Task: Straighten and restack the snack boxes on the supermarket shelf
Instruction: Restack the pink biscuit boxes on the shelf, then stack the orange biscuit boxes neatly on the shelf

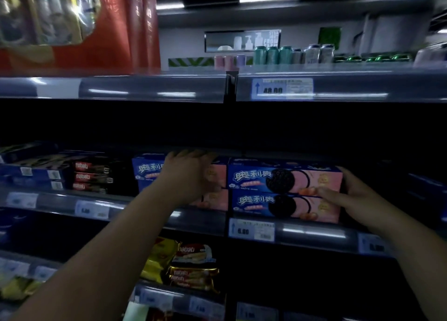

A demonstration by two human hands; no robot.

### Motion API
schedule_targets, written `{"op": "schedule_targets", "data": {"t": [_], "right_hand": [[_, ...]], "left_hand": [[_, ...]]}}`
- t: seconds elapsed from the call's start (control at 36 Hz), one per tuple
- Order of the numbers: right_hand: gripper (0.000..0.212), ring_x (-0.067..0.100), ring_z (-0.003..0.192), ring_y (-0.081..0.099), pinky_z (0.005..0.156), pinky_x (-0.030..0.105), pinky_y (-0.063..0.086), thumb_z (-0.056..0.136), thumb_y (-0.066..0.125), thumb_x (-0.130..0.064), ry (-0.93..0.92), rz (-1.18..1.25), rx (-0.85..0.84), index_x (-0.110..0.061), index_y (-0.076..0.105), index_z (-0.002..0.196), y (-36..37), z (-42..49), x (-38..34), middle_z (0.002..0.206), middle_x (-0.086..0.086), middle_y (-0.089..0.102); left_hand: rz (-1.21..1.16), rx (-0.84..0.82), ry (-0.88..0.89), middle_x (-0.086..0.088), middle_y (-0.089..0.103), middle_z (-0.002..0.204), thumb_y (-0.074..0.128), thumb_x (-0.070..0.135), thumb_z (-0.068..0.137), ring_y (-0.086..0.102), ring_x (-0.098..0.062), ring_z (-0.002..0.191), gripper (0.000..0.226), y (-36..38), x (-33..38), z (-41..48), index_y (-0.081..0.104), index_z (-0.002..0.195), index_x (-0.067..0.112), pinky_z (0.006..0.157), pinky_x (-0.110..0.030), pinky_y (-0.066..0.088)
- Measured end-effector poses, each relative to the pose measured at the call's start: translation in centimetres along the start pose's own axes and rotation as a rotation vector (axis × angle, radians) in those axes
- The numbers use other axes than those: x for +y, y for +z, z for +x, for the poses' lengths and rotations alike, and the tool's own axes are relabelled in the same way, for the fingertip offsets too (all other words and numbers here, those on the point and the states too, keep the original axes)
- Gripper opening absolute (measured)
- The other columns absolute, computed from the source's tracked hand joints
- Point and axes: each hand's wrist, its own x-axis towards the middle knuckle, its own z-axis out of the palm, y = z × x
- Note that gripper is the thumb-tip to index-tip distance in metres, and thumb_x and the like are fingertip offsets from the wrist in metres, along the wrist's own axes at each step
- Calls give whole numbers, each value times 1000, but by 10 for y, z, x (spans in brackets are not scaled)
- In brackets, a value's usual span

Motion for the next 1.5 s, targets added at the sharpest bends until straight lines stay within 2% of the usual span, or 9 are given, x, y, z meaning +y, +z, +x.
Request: {"op": "schedule_targets", "data": {"t": [0.14,0.28,0.39,0.69,0.83,0.92,1.03,1.17,1.5], "right_hand": [[93,14,110,65,94,40,50,48,87,-64,-22,-45,70,-35,53,130,12,-9,-6,120,-7,69],[70,15,110,64,98,43,50,69,76,-38,-71,-83,158,-28,51,133,27,-16,-6,120,-7,67],[85,1,107,59,102,32,42,75,79,-36,-80,-142,288,-35,32,146,35,-28,-12,122,-21,58],[87,9,141,26,115,33,26,77,67,-58,-207,-578,494,-37,24,149,29,-93,-24,156,-7,27],[70,1,136,25,95,0,26,86,68,-45,-160,-680,490,-38,31,146,-9,-128,-16,154,-15,24],[66,0,136,25,106,13,28,87,64,-51,-114,-718,484,-39,33,144,-43,-145,-7,150,-18,25],[56,-8,118,33,87,-4,27,88,66,-43,-125,-716,512,-38,40,137,-91,-164,2,134,-21,33],[55,2,124,38,98,23,38,86,64,-48,-113,-742,502,-37,42,136,-154,-174,22,139,-14,37],[74,28,132,37,104,41,41,86,64,-47,34,-867,546,-33,27,148,-298,-156,73,146,2,32]], "left_hand": [[4,21,54,4,39,152,58,67,80,35,-26,137,80,1,-5,0,27,148,37,109,-44,26],[32,37,102,3,44,148,53,70,80,42,-28,132,80,-2,-7,-2,27,148,36,105,-44,30],[-21,10,141,-1,29,157,56,67,81,30,-27,141,91,-5,-6,-6,14,153,31,111,-45,24],[-274,201,478,-7,28,158,48,66,83,27,-31,143,82,-11,86,-21,24,151,28,115,-51,26],[-403,229,613,-7,36,153,44,63,83,35,-30,140,76,-3,151,-22,31,148,26,112,-51,31],[-438,212,665,-4,35,154,42,63,83,33,-28,140,76,-2,193,-20,24,149,30,114,-47,28],[-484,163,698,-1,32,155,43,62,84,31,-24,141,74,3,257,-11,23,149,33,113,-45,28],[-612,64,649,5,24,158,40,67,79,25,-19,143,79,14,326,11,22,150,36,116,-44,24],[-738,-132,299,9,17,158,59,47,90,35,-16,136,77,43,452,68,16,152,34,109,-31,35]]}}
